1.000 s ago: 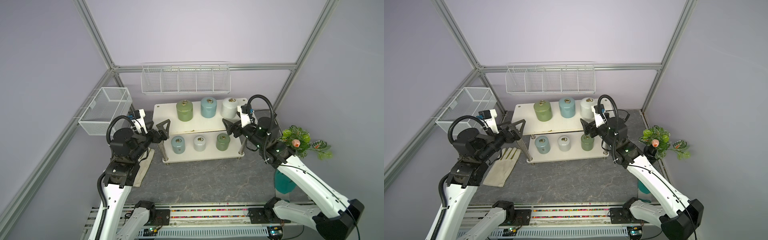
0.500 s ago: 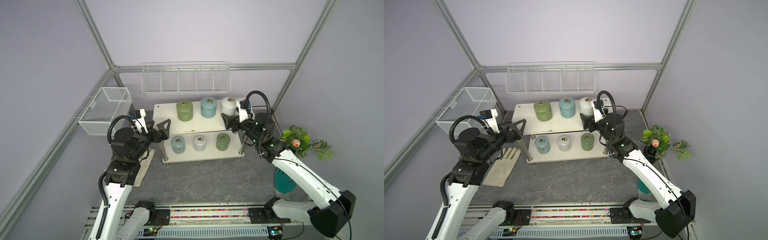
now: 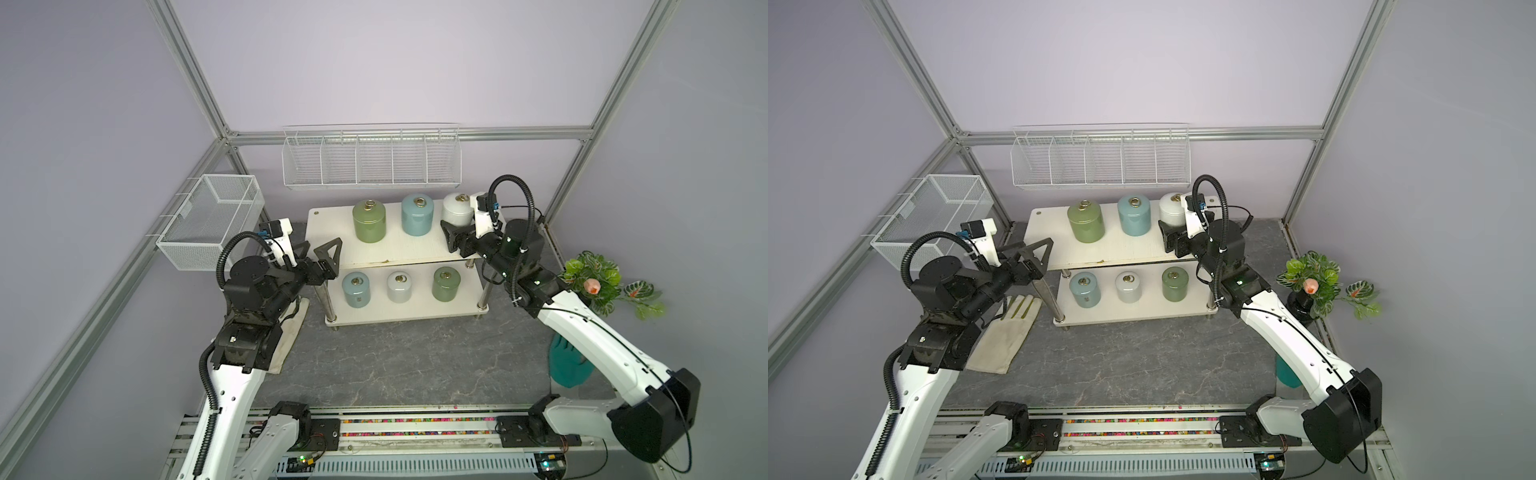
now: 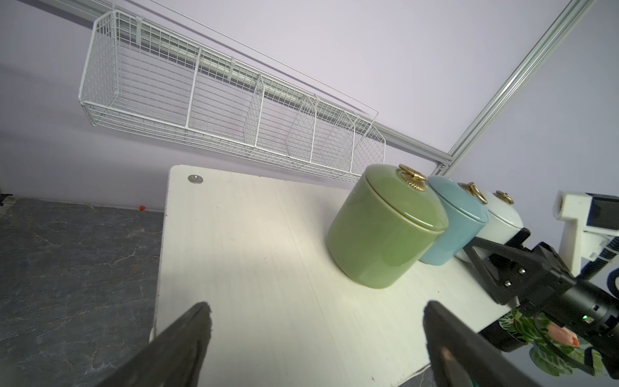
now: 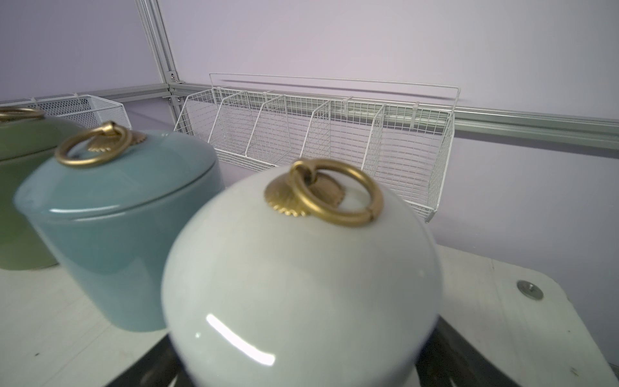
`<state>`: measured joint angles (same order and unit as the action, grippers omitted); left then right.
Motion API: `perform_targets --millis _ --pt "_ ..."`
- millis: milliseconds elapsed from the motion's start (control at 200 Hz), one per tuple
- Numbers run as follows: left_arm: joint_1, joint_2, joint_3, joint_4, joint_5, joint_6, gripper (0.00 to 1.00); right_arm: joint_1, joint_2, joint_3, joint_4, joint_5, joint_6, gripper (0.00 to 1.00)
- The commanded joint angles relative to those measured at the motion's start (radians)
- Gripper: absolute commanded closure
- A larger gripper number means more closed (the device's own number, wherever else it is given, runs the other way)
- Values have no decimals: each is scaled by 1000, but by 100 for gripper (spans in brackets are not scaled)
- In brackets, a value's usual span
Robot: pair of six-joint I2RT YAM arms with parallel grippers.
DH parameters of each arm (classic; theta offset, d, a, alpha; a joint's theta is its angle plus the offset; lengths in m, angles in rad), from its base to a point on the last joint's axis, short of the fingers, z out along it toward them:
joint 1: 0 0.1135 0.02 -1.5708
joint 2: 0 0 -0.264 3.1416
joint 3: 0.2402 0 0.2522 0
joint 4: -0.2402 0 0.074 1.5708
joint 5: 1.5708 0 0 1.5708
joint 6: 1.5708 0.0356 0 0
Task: Remove the tea canisters from the shelf
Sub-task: Pick up the tea canister from the shelf.
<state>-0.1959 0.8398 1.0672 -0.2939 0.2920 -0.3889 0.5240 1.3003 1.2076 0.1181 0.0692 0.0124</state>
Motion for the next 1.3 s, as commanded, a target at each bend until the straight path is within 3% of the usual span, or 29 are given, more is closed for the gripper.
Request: perform_targets --millis 0,420,575,860,1294 --pt "-2 -5 -13 24 16 -14 0 -11 19 30 41 8 14 11" --pt "-2 5 -18 36 19 -17 0 -21 58 47 100 40 20 11" --pt "-2 6 -19 33 12 -13 0 -19 57 38 112 25 22 0" --pt "-2 12 -24 36 8 -8 0 -20 19 5 115 17 5 23" --pt "-2 29 -26 38 3 -12 0 -20 -59 -20 92 -47 -12 31"
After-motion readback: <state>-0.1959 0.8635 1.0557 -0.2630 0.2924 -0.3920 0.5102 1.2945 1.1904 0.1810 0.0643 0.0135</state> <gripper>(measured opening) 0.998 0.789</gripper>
